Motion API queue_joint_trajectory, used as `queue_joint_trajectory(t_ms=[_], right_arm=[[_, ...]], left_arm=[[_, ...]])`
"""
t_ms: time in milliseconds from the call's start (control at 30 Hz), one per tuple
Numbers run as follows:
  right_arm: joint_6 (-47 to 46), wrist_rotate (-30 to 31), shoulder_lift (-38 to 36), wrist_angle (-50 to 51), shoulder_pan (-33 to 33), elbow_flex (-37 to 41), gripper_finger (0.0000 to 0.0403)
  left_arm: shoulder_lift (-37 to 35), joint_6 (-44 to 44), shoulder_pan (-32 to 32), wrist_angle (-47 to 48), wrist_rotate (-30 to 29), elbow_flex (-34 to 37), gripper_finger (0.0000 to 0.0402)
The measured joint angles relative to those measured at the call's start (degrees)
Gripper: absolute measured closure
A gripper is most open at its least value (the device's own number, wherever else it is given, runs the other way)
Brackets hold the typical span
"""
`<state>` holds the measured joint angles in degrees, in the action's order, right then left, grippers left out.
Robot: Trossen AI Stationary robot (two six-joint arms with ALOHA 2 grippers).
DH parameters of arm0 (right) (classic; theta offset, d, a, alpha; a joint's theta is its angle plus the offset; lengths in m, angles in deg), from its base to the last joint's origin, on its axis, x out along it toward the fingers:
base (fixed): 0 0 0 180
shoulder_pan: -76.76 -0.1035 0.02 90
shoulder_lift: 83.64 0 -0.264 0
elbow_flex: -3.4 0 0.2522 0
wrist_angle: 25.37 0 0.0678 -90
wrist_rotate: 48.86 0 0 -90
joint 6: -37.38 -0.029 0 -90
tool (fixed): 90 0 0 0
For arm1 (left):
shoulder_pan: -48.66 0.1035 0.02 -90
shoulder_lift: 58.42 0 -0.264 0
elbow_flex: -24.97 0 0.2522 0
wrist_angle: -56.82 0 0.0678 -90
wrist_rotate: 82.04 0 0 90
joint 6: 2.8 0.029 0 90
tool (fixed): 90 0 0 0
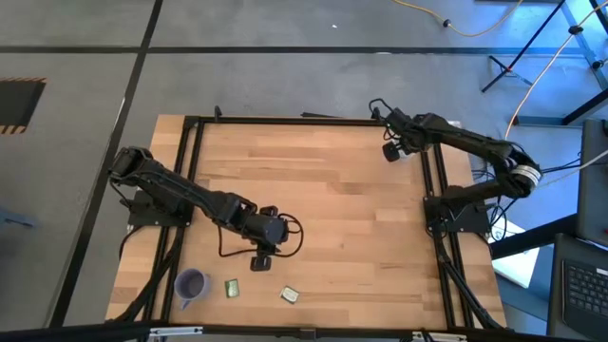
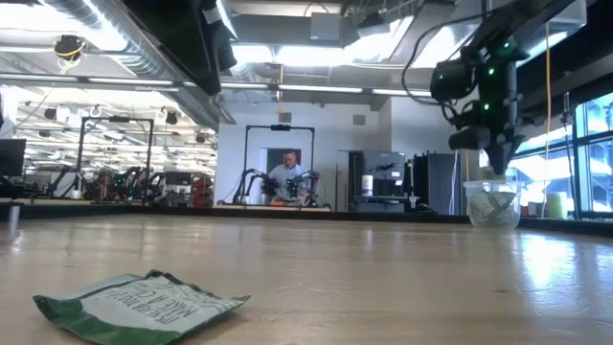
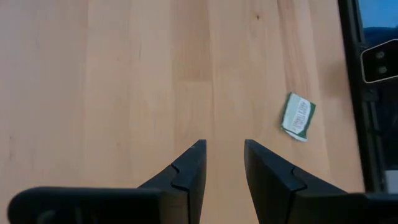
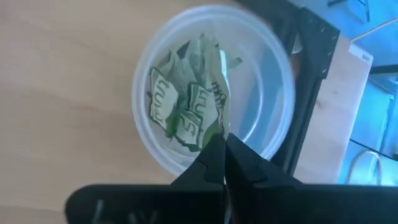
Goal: Pick and place Stevia / Truvia into bins
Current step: Put the light green stevia packet into the transparent container, then put the left green stevia packet into the transparent container
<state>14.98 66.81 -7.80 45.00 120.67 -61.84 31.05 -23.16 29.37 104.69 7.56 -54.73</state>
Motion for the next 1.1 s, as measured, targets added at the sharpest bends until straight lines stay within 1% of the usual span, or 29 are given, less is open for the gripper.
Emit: queue_joint_trajectory(t_ms=[233, 333, 433, 633, 767, 967, 1100], right_arm=[[0.64, 0.07, 4.96, -0.79, 0.19, 0.02, 0.0387], [0.64, 0.11, 5.59, -1.08, 0.19, 0.02, 0.0375], [0.58, 0.11, 5.46, -1.05, 0.19, 0.02, 0.0355], [0.14, 0.15, 5.0, -1.05, 0.19, 0.02, 0.0305], [0.12, 0.15, 5.0, -1.05, 0.19, 0.03, 0.0287], [0.22, 0.15, 5.0, -0.85, 0.15, 0.04, 0.0284], [0.26, 0.15, 5.0, -0.55, 0.17, 0.04, 0.0284]], left_arm=[[0.02, -4.87, -2.87, 1.92, 0.36, 0.0, 0.03], [0.04, -7.1, -4.73, 4.08, -0.84, 0.0, 0.03], [0.04, -9.45, -6.67, 6.56, -2.97, 0.0, 0.03], [0.63, -18.97, -11.44, 11.51, -2.9, 0.02, 0.03], [3.4, -25.68, -14.91, 12.81, -0.69, 0.09, 0.03], [9.54, -33.76, -19.55, 12.87, 4.25, 0.09, 0.03], [13.04, -36.51, -21.12, 12.64, 7.73, 0.09, 0.03]])
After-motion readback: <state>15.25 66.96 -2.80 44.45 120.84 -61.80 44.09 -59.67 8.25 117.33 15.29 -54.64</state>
